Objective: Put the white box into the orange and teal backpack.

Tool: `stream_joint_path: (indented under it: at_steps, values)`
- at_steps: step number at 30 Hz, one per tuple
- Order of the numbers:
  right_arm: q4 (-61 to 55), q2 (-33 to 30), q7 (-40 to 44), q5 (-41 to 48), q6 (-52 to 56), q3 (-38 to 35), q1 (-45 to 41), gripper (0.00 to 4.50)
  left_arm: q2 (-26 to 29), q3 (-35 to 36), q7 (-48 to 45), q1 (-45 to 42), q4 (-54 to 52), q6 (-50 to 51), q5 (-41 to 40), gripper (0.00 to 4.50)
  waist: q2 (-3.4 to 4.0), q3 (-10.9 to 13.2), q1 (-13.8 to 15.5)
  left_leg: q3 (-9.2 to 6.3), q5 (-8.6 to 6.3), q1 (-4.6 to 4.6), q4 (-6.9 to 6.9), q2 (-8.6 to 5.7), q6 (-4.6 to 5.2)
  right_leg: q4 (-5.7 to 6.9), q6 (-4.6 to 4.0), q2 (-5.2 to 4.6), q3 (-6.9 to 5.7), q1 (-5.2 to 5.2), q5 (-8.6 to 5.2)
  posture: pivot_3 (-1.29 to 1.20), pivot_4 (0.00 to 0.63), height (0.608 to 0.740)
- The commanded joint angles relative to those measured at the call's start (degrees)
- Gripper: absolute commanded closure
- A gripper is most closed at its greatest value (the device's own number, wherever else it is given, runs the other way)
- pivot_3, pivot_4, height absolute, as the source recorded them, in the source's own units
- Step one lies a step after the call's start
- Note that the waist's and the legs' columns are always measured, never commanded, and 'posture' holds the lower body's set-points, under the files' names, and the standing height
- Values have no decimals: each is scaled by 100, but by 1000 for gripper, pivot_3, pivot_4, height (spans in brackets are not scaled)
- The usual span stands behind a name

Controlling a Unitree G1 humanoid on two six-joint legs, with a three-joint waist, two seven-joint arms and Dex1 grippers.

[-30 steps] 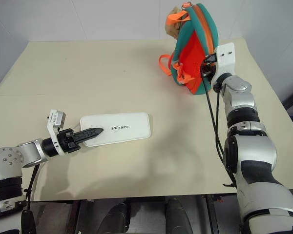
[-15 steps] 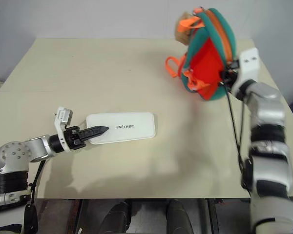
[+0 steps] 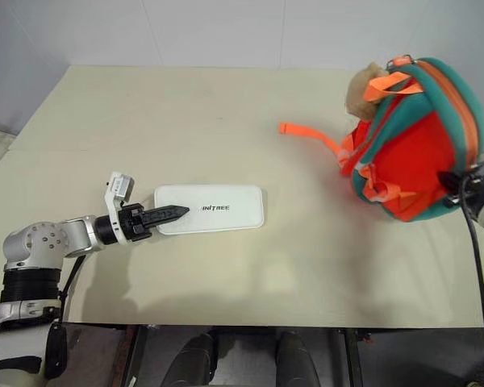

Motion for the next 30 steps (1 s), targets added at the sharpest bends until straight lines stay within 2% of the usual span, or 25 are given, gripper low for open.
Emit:
stream_joint_path:
  at_steps: [1, 4, 6, 8, 12, 18, 22, 25, 30]
  values:
    - [130, -103, 49, 27, -155, -219, 140, 3743, -8, -82, -32, -44, -60, 32, 80, 3138, 0, 0, -10, 0, 0, 0, 1, 0, 1, -3, 1, 0, 0, 2, 3, 0, 150, 740]
    - [-52, -158, 185, -217, -677, 22, 442, 2784, 21, -59, -47, -18, -99, 80, 74, 3138, 0, 0, -16, -2, -2, 0, 1, 0, 3, -4, 3, 0, 0, 4, 4, 0, 150, 740]
    - [-167, -110, 36, -215, -638, -37, 496, 2092, 46, -49, -50, -5, -98, 102, 83, 3138, 0, 0, -16, -1, -2, 0, 1, 0, 4, -4, 3, 0, 1, 4, 4, 0, 150, 740]
    - [-302, -132, 2, -205, -567, -222, 658, 1444, 61, -62, -64, -12, -76, 108, 101, 3138, 0, 0, -16, -2, -2, 0, 1, 0, 4, -4, 4, 0, 1, 4, 4, 0, 150, 740]
    - [-1128, -152, 128, -3, 85, -1067, 1446, 50, 69, -164, -157, -84, 74, 36, 200, 3138, 0, 0, 19, -7, -3, -3, -3, -1, 4, -5, 5, 1, -1, 2, 2, 0, 150, 740]
    - [-2950, 115, 485, 824, 1550, -2304, 2666, 17, 56, -544, -504, -386, 652, -290, 594, 3138, -4, -1, 3, -6, -7, -1, 0, 0, 6, -12, 4, 1, -2, 8, 1, 0, 150, 740]
    - [-3897, 321, 304, 1903, 2530, -2605, 2600, 17, -5, -785, -754, -661, 1098, -536, 846, 3138, -7, -3, -10, -5, -7, 5, 9, 1, 7, -35, -18, 1, -6, 26, -3, 0, 150, 740]
    - [-4195, 495, -321, 2764, 3092, -2219, 1859, 17, -35, -854, -886, -766, 1214, -598, 922, 3138, -9, -4, -34, 3, 2, 3, 10, 5, 19, -80, -73, -1, -5, 35, 11, 0, 150, 740]
    - [-3752, 614, -1152, 2375, 2733, -879, 819, 17, -17, -777, -928, -689, 1145, -587, 948, 3138, -14, -6, -15, 6, 17, -4, 9, 6, 30, -116, -90, -2, -5, 37, 37, 0, 150, 740]
